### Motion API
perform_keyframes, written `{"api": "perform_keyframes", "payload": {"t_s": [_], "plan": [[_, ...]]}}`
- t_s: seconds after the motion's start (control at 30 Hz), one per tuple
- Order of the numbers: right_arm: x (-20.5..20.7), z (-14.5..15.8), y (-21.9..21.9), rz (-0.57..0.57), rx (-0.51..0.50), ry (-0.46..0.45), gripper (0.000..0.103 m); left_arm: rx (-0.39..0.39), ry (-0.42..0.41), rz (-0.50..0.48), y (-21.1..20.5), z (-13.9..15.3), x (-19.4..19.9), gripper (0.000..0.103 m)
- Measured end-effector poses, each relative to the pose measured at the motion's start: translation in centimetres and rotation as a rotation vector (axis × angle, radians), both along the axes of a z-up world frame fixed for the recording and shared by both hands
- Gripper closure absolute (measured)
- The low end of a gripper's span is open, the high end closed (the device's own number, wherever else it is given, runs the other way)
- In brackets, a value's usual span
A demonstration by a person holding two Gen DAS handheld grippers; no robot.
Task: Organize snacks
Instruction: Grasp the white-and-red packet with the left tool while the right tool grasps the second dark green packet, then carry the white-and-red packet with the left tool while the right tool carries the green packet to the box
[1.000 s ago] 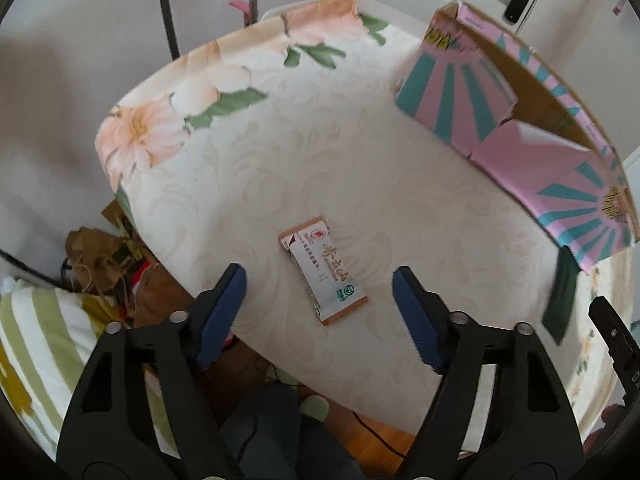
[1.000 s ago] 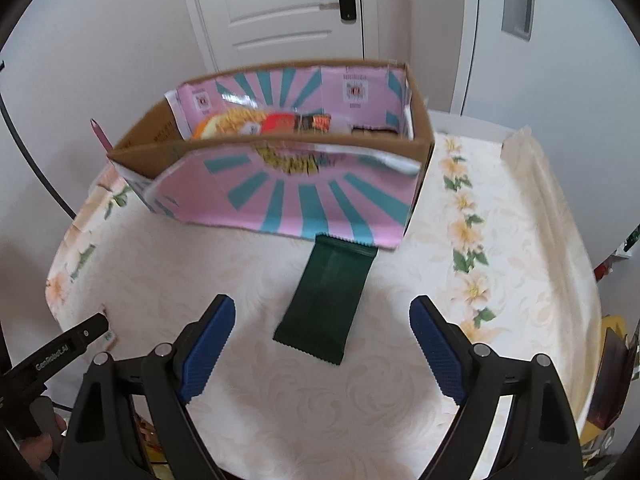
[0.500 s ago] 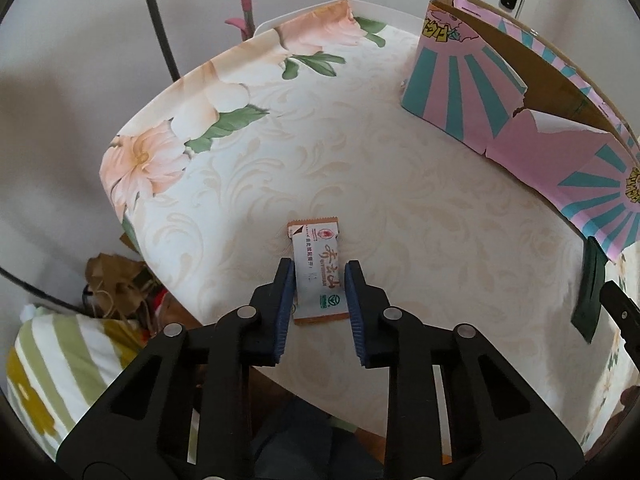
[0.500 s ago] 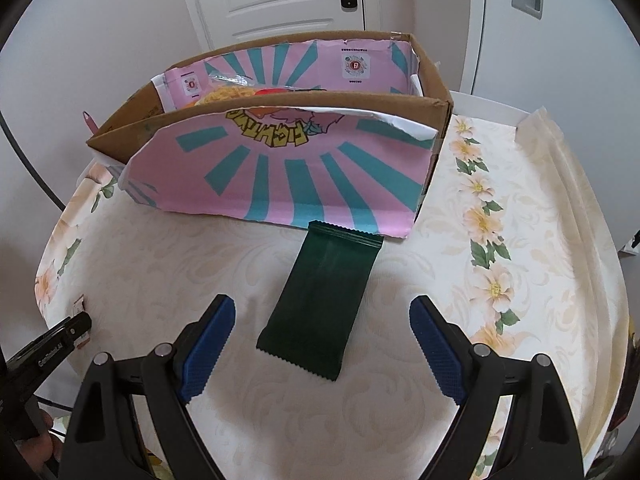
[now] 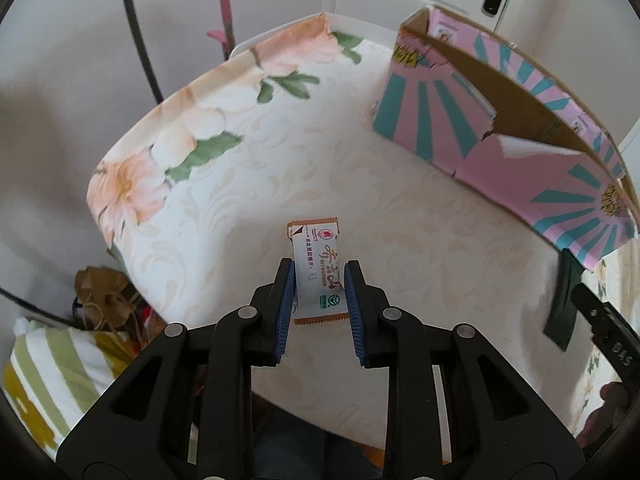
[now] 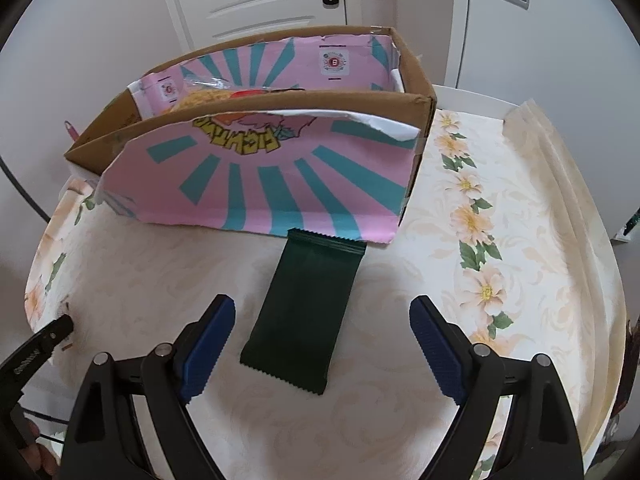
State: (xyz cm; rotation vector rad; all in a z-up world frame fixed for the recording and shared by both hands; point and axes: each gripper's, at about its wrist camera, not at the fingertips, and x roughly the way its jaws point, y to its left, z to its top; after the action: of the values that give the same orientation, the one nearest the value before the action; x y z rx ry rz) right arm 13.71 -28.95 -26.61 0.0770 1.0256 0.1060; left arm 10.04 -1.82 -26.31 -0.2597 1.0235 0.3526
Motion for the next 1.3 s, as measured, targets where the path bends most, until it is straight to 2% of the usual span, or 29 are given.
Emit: {"api": "perform_keyframes", "payload": {"t_s": [0.2,0.27,0.33,0.37,0.4,0.47,0.57,0.9,1.1,1.3], "plan": [[1.0,-0.6,0.6,-0.042,-0.006,0.006,0.018,-0.008,-0.033,-0.062,-1.1,1.5,1.3,0.081],[1.3,-1.1,1.1,-0.049,-0.008,0.01,0.028,-0.007,-0.04,-0.084,-1.4,1.8,1.7,0.081],[1.4,-1.6,1.7,-0.053,-0.021,0.015,0.035,-0.011,-0.044,-0.104,-1.8,2.0,2.0,0.081],[1.5,-1.9,2.1,-0.056,-0.035,0.018,0.04,-0.014,-0.044,-0.114,-1.9,2.1,2.2,0.081],[1.5,-2.2,2.4,-0.057,-0.05,0.023,0.042,-0.015,-0.044,-0.122,-2.1,2.1,2.4,0.081],[1.2,-2.3,3.2,-0.045,-0.097,-0.001,0.053,-0.02,-0.046,-0.137,-2.3,2.1,2.6,0.081],[1.0,-2.2,3.8,-0.033,-0.106,-0.005,0.062,-0.025,-0.049,-0.153,-2.7,2.2,2.8,0.081],[0.1,-1.3,2.2,-0.051,-0.024,-0.012,0.063,-0.017,-0.075,-0.208,-4.1,4.2,2.9,0.081],[-0.5,2.0,-0.5,-0.05,0.025,-0.034,0.063,-0.016,-0.113,-0.25,-5.5,7.6,2.6,0.081],[-1.2,6.9,-1.5,-0.032,0.073,-0.077,0.063,-0.014,-0.183,-0.287,-6.8,12.2,3.2,0.081]]}}
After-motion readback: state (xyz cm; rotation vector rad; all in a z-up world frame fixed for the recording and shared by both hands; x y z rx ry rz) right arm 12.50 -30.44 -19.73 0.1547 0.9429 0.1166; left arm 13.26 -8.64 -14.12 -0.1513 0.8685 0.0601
